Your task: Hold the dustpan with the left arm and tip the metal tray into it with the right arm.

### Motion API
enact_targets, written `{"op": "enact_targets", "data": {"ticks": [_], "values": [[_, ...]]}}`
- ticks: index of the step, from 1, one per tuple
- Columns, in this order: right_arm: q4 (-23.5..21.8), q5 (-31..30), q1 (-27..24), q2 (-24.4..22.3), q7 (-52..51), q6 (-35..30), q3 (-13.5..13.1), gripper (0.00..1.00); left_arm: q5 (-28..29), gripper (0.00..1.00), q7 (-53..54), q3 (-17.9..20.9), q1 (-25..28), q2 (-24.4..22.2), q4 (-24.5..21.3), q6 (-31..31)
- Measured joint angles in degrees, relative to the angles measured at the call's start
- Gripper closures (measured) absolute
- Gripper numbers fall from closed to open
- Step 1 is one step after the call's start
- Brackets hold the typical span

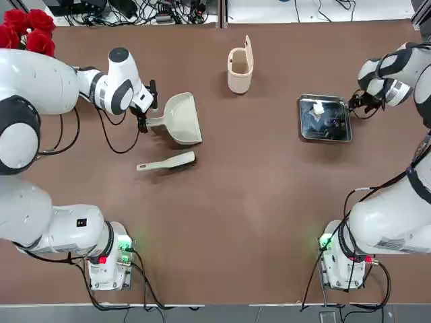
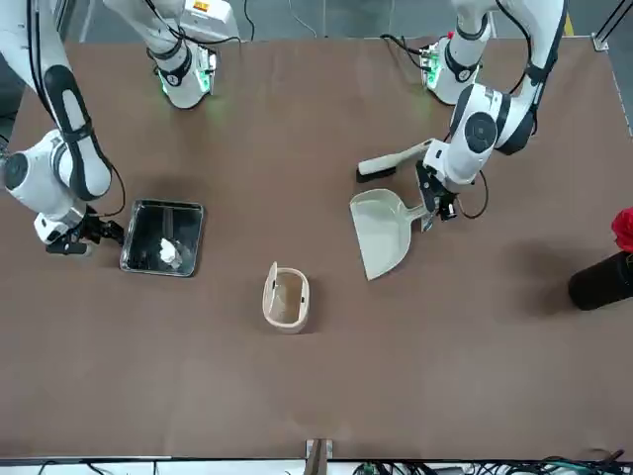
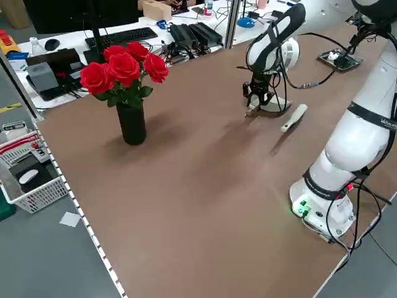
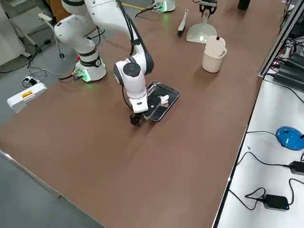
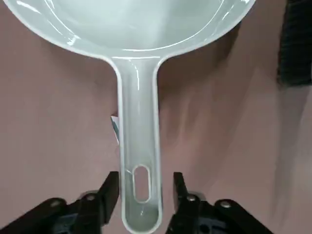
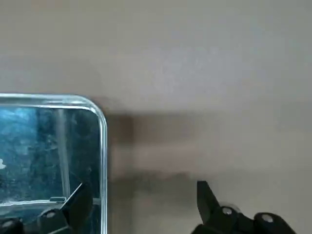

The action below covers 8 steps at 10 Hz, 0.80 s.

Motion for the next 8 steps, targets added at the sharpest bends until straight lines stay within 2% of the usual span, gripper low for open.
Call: {"op": "enact_targets", "data": {"ticks": [1, 2, 3, 5, 6, 7, 8], "values": [[-0.6, 1.0, 0.5, 0.2, -0.1, 0.4, 0.1, 0.06, 0.0, 0.67, 0.0, 0.0, 0.0, 0.0, 0.0, 0.1], [-1.1, 1.6, 0.9, 0.3, -0.1, 0.6, 0.2, 0.09, 0.0, 0.67, -0.1, 0.0, 0.0, 0.0, 0.0, 0.1], [-1.4, 1.8, 1.3, 0.3, -0.1, 0.6, 0.3, 0.16, 0.1, 0.67, -0.1, 0.0, 0.0, 0.0, 0.0, 0.2], [-1.6, 3.5, 1.9, 0.7, -0.1, 0.8, 0.4, 0.32, 0.2, 0.67, -0.1, 0.0, 0.0, 0.0, 0.0, 0.6], [-1.7, 4.0, 2.2, 1.1, -0.1, 1.1, 0.5, 0.47, 0.3, 0.67, 0.0, 0.0, 0.0, 0.0, 0.0, 0.9], [-1.7, 4.1, 2.5, 1.4, -0.1, 1.3, 0.5, 0.56, 0.4, 0.67, 0.0, 0.0, 0.1, 0.2, 0.0, 1.1], [-1.6, 4.1, 2.5, 1.3, -0.1, 1.5, 0.4, 0.61, 0.5, 0.67, 0.2, 0.0, 0.3, 0.2, 0.0, 1.3]]}}
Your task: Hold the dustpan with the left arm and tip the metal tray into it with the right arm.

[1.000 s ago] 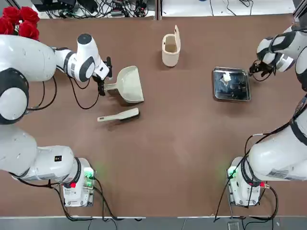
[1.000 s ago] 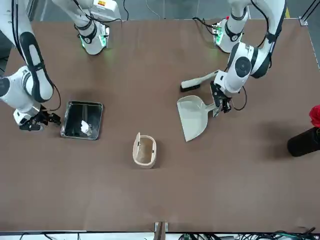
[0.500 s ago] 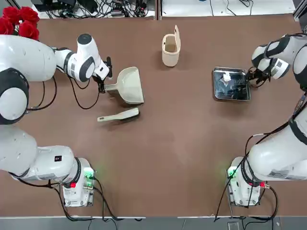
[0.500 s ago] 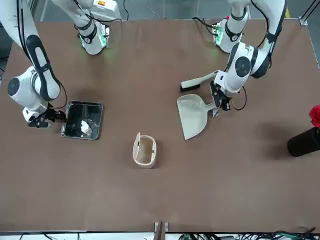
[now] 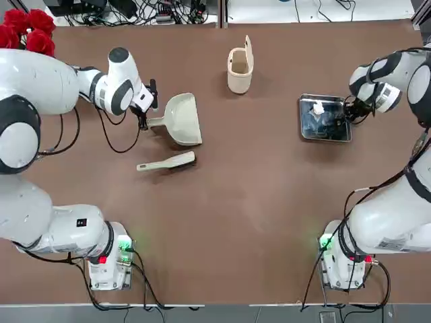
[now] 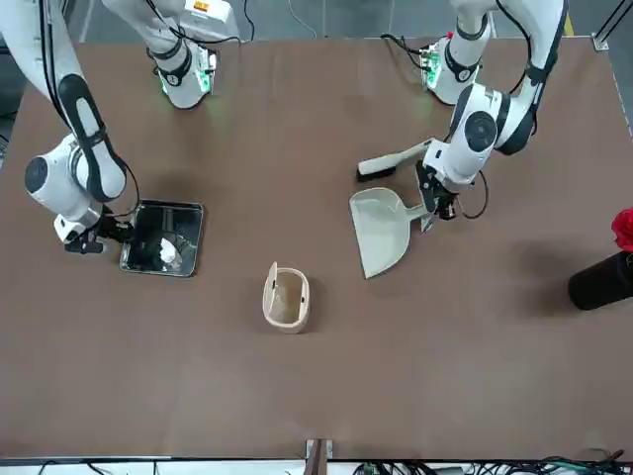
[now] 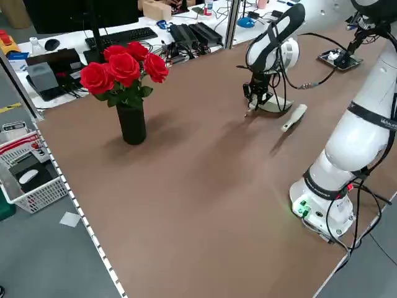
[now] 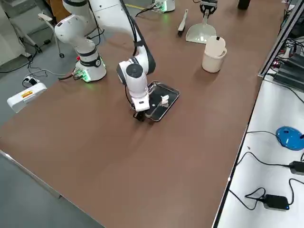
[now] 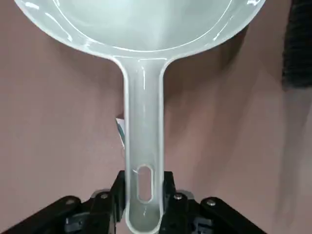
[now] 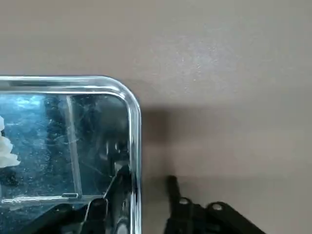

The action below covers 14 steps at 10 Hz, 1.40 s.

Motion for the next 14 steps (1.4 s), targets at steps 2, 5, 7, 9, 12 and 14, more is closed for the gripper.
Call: {"op": "enact_targets", "data": {"ticks": [2, 5, 7, 9, 12, 14], "values": [[0.0, 1.0, 0.0, -0.1, 0.0, 0.0, 0.0, 0.76, 0.2, 0.67, 0.5, 0.0, 0.4, 0.0, 0.5, 0.3], [0.1, 1.9, 0.1, -0.2, 0.0, -0.3, 0.2, 0.91, 0.3, 0.67, 1.1, -0.1, 0.5, 0.0, 0.9, 0.3], [0.2, 2.1, 0.1, -0.2, 0.0, -0.4, 0.2, 0.91, 0.3, 0.67, 1.2, -1.9, 0.4, 0.0, 1.7, 0.1], [0.4, 3.3, 0.1, -0.2, 0.0, -1.6, 0.2, 0.91, 0.3, 0.67, 0.9, -4.0, 0.4, 0.0, 3.2, -2.0], [3.1, 5.5, 0.3, -0.2, 0.0, -8.0, 0.2, 0.92, -0.6, 0.67, -2.5, -9.1, 0.3, 0.2, 4.8, -2.9], [7.1, 5.7, 0.4, -1.0, 0.1, -15.2, 0.2, 0.94, -1.9, 0.67, -5.0, -12.7, 0.2, 1.4, 6.9, -4.5]]}}
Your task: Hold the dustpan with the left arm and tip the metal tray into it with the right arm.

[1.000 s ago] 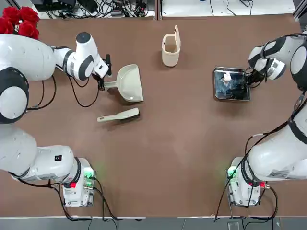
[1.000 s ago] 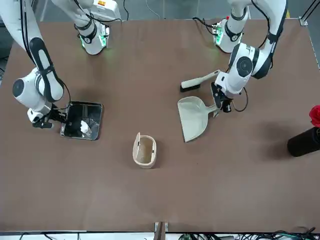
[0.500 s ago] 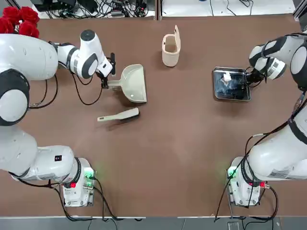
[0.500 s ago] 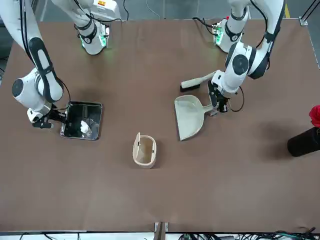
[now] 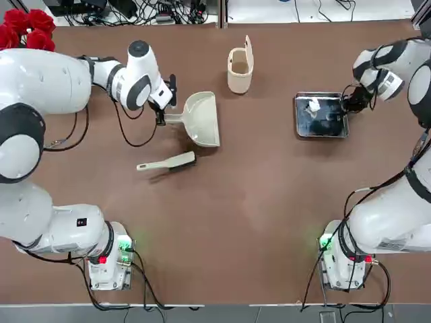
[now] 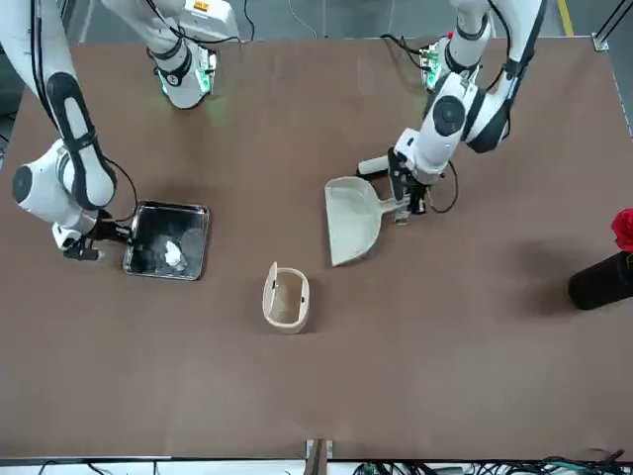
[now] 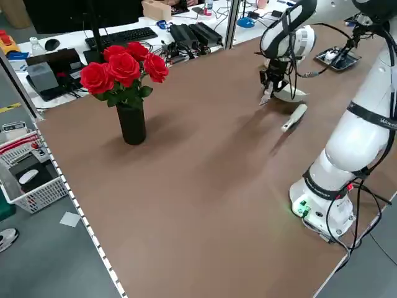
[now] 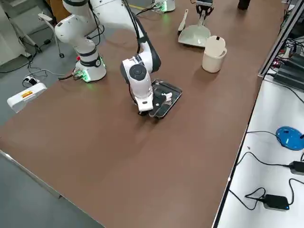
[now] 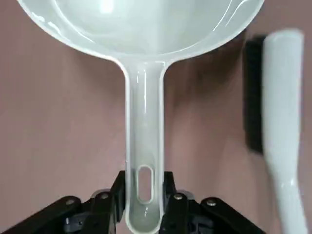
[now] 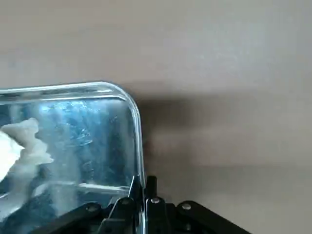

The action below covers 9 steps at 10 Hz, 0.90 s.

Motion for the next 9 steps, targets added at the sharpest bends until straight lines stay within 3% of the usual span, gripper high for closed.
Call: {"op": "enact_targets", "data": {"ticks": [3, 7, 9], "values": [[3.5, 0.1, 0.3, -1.8, 1.7, -5.7, 0.0, 0.95, 0.0, 0.67, -6.6, -4.7, -1.0, 2.7, 2.6, -1.4], [5.1, 0.1, 4.2, -6.4, 9.7, -11.0, 0.4, 0.95, 0.0, 0.67, -14.4, -5.2, -5.7, 5.5, 5.0, -1.4], [5.2, -1.9, 5.7, -10.4, 13.1, -13.2, 3.5, 0.95, 0.0, 0.67, -17.7, -5.2, -8.0, 6.9, 6.5, -1.4]]}}
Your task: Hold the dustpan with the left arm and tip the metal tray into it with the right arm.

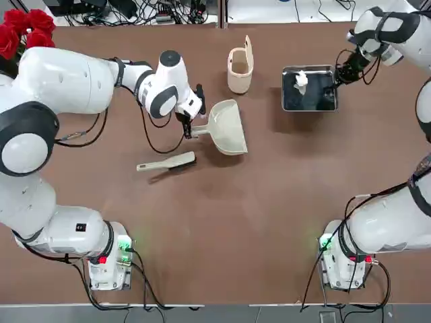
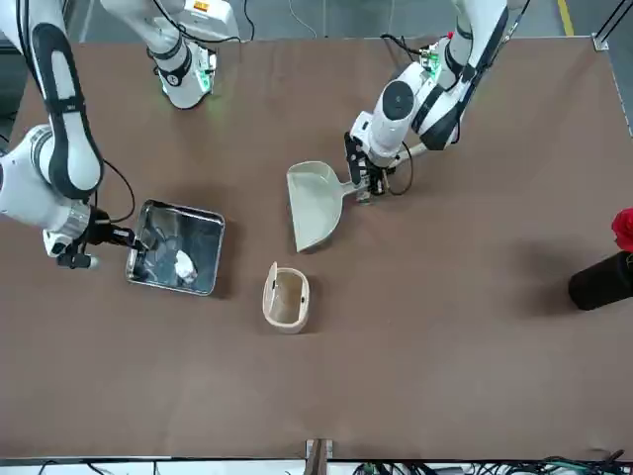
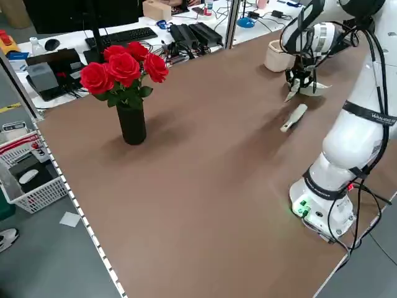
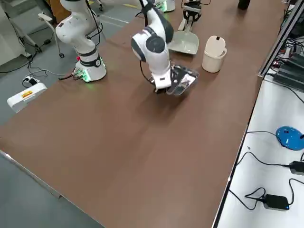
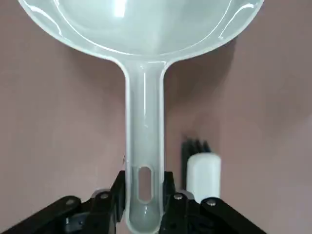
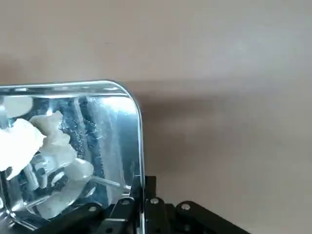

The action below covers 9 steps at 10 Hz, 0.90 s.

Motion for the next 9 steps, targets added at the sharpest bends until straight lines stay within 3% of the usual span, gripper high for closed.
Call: {"op": "enact_targets", "data": {"ticks": [2, 5, 9], "values": [[0.0, -8.0, 0.4, -4.5, 11.2, -3.7, 7.0, 0.95, 2.0, 0.67, -3.6, 0.0, -1.7, 2.3, 2.0, 0.0], [0.2, -15.3, 1.0, -10.4, 29.8, -10.3, 20.4, 0.95, 8.2, 0.67, -9.0, 0.1, -1.7, 6.7, 4.9, 0.0], [2.5, -21.6, 1.1, -13.8, 45.8, -19.5, 33.0, 0.95, 13.0, 0.67, -14.1, 0.1, -3.9, 10.9, 8.6, 0.0]]}}
